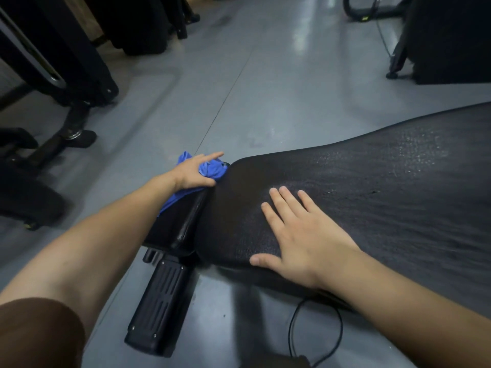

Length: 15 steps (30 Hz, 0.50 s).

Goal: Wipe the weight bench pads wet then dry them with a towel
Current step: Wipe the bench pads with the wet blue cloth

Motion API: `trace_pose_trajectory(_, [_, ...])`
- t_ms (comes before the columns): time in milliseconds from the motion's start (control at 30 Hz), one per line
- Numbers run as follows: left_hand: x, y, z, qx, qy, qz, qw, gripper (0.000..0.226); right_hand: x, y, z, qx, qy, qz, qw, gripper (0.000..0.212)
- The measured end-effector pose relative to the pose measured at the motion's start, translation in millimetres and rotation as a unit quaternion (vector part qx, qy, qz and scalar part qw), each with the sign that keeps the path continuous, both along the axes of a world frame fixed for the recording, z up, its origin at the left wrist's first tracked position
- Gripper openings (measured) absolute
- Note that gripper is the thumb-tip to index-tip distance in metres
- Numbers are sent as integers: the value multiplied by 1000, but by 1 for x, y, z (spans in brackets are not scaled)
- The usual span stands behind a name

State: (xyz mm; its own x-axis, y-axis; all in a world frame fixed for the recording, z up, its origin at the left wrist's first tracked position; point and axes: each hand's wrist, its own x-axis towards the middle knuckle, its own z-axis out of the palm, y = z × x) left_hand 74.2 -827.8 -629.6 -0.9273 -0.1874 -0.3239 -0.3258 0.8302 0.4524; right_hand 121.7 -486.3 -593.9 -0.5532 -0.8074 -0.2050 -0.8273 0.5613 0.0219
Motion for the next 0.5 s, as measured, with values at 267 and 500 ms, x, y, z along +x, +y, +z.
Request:
trace_pose_trajectory(267, [44, 21, 8, 0, 20, 1, 1000, 101, 1, 1, -1, 11, 1, -3, 1000, 110])
trace_pose_trajectory(500, [106, 33, 17, -39, -10, -47, 998, 106, 6, 4, 5, 32, 0, -5, 999, 102])
